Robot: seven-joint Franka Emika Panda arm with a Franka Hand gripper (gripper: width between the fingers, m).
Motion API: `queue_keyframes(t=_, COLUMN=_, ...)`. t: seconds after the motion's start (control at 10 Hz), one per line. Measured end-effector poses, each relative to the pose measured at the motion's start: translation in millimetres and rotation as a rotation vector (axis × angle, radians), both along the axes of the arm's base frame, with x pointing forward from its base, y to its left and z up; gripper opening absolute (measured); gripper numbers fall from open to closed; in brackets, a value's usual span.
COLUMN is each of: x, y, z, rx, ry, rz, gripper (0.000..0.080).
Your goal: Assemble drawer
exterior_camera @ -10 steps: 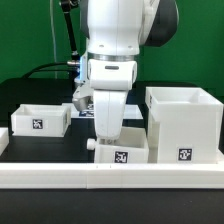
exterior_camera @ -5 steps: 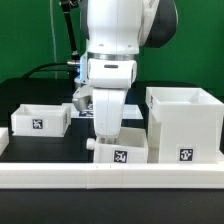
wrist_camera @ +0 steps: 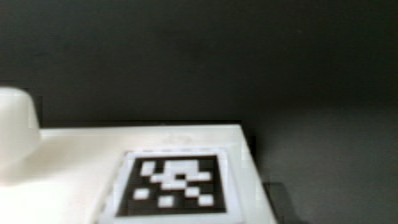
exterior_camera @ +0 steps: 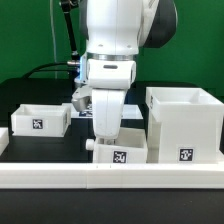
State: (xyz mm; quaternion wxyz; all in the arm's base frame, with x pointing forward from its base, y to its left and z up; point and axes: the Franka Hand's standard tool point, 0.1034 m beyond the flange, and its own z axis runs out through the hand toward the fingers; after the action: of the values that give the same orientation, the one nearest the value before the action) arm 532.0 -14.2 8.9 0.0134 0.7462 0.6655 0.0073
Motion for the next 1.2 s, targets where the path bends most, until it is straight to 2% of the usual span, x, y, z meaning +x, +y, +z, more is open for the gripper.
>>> queue_keyframes(t=0.4, x=12.9, y=6.1, z=4.6, rx=-0.010, ry=0.029, rz=0.034, gripper=0.0042)
queue_keyframes(t=0.6, x=10.6, y=12.9, z=3.1, rx=-0.004, ry=0.026, rz=0.043, gripper=0.0042)
queue_keyframes(t=1.2, x=8.4, y=8.2, z=3.8, rx=-0.010, ry=0.047, rz=0.066, gripper=0.0042)
